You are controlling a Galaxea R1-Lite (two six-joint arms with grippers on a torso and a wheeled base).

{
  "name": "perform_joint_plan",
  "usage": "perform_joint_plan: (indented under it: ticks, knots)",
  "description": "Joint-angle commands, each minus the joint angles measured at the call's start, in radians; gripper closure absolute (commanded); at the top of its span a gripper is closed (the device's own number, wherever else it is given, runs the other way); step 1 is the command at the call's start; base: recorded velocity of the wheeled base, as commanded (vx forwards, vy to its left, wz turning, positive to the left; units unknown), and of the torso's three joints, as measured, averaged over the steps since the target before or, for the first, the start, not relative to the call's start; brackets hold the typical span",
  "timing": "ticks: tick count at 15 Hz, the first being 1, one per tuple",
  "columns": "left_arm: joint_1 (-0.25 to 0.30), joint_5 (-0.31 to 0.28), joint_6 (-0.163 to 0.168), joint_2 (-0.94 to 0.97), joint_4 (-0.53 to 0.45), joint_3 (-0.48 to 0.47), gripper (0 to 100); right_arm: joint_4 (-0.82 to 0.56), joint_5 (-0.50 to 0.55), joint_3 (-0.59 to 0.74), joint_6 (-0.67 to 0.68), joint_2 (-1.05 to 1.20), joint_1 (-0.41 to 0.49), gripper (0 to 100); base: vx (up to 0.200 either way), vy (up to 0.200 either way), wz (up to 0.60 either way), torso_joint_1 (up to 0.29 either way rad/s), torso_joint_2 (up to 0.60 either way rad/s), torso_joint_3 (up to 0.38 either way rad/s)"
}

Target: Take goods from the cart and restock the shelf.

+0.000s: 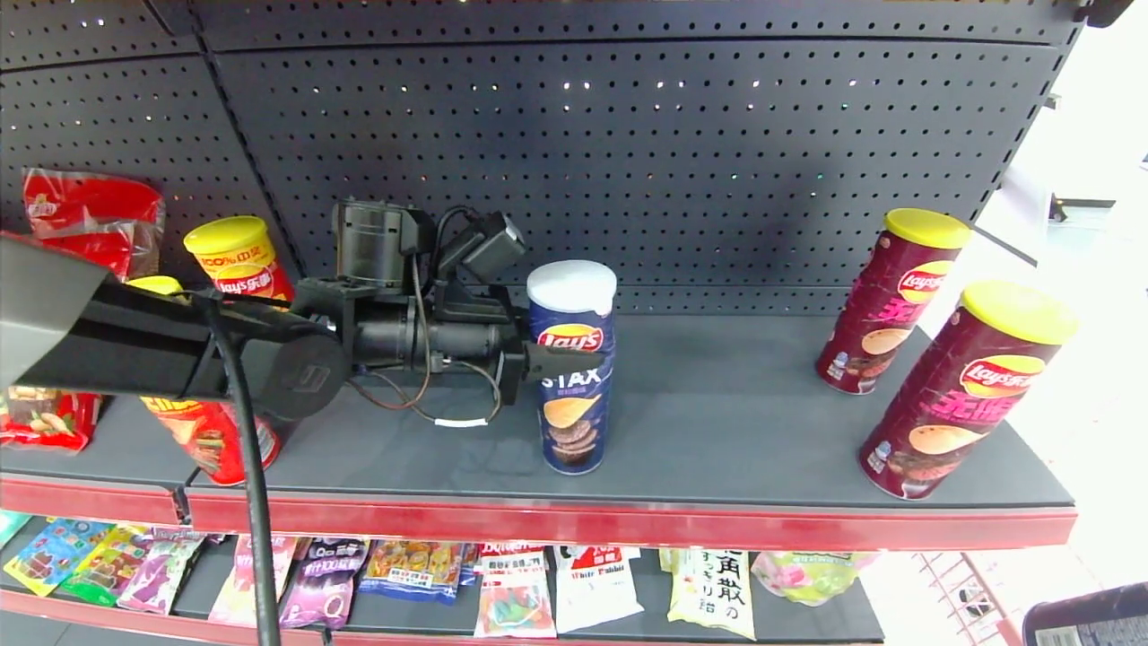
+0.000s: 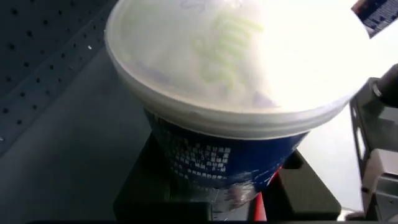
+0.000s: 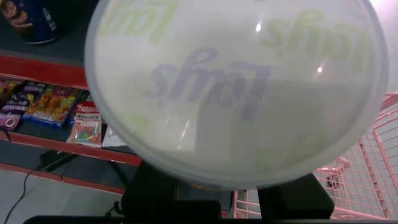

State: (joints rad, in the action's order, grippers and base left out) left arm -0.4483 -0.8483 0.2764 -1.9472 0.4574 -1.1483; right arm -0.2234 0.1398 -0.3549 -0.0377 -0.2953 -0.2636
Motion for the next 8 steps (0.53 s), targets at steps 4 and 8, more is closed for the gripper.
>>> perform_joint_plan:
  ticks: [4,8]
  knots:
    - [0.000,-0.012,0.001,0.050,0.000,0.064,100,0.001,0.000,0.001,-0.001,-0.001,0.000,100,0.000,0.000,0.00,0.000,0.00,0.000]
    - [0.000,-0.017,0.001,0.060,0.000,0.075,100,0.001,0.000,-0.001,-0.001,0.001,0.000,100,0.000,0.000,0.00,0.000,0.00,0.000]
